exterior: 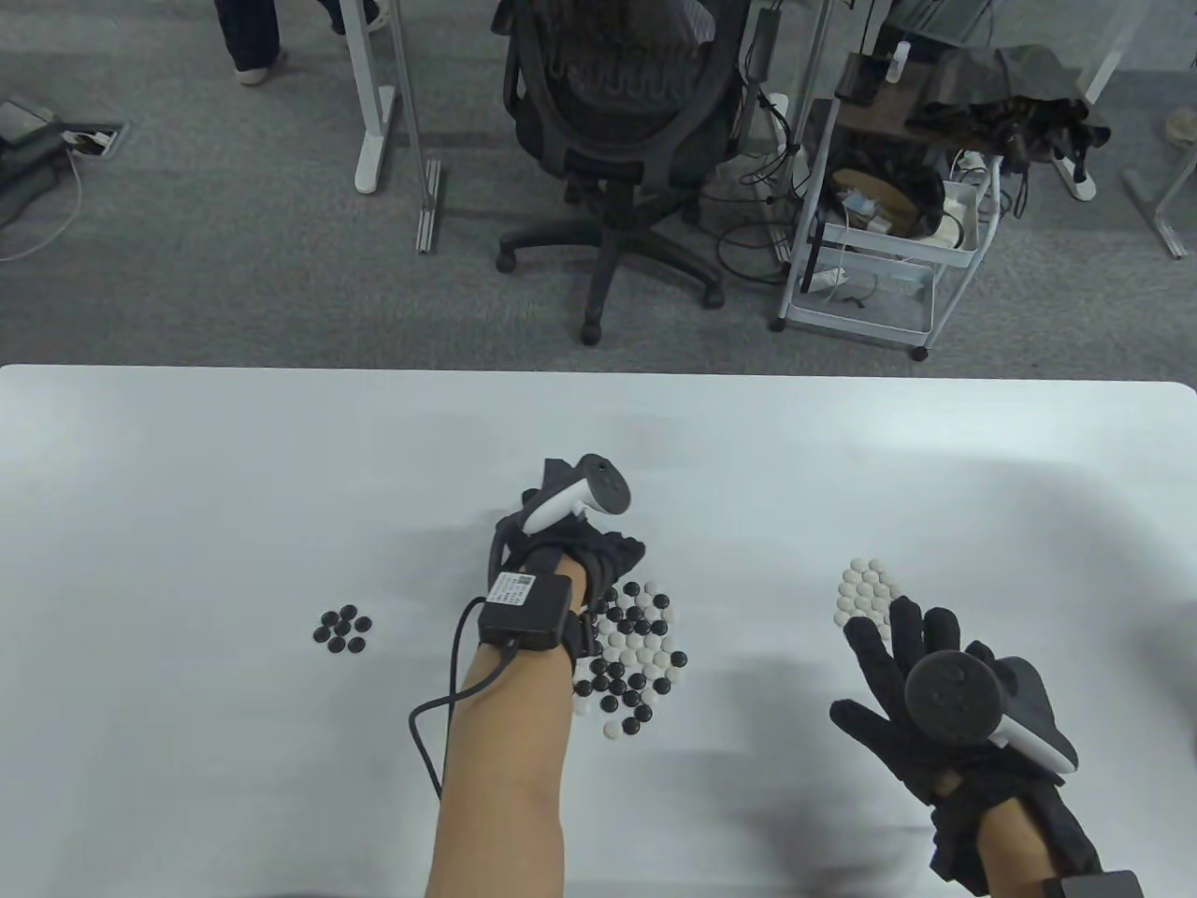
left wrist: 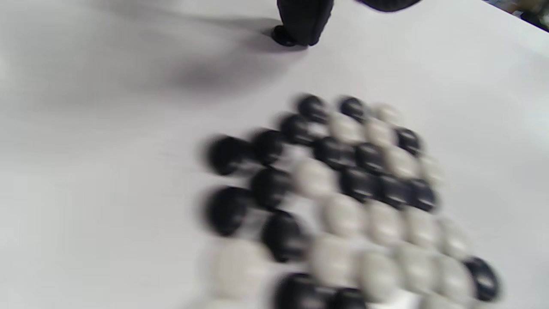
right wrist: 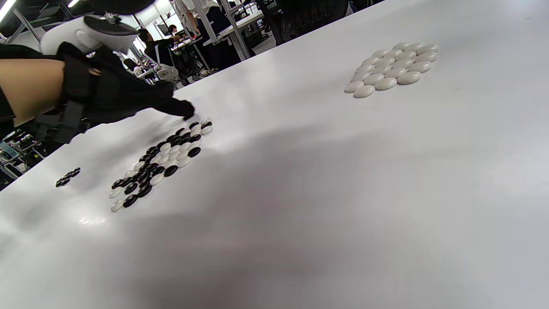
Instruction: Go stone sorting task
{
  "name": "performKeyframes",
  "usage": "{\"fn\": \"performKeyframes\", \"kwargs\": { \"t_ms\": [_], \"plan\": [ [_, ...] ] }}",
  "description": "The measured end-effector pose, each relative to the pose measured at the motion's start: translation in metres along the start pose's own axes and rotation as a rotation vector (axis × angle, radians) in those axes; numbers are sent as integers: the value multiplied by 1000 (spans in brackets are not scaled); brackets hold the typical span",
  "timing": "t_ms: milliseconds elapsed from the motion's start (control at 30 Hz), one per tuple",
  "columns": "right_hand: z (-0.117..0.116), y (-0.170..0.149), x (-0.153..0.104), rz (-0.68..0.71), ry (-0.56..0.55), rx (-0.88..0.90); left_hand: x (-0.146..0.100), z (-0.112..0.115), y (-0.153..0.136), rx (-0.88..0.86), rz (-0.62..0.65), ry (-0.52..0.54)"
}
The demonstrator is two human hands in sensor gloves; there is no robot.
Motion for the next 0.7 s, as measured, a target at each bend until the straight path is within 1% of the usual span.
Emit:
{"fn": "performKeyframes", "kwargs": {
  "t_ms": [67, 167, 233, 333, 467, 700],
  "plan": [
    [-2, 1, 0, 0, 7, -6, -1, -11, -45, -46, -76, 0],
    [-2, 2, 0, 2, 9, -11, -5, -17, -95, -111, -140, -21],
    [-3, 2, 1, 2, 11, -14, -9, -18, -128, -183, -175, -39],
    [-3, 2, 1, 1, 13, -18, -17, -19, -167, -217, -224, -33],
    [-3, 2, 1, 1, 13, -18, -24, -17, -194, -252, -255, -35],
    [-5, 4, 1, -1, 23, -27, -30, -13, -212, -240, -277, -28]
  ]
}}
Point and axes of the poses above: the tracker on the back of each hand, its own y axis roughly to the thumb side, its own x axis roughly from the wrist to the fingertips, z = x × y, the point moved 5 cm from there along x, roughly from the wrist to the fingertips, and after that the axes turned 14 degrees about -z, right-handed, at the moved point
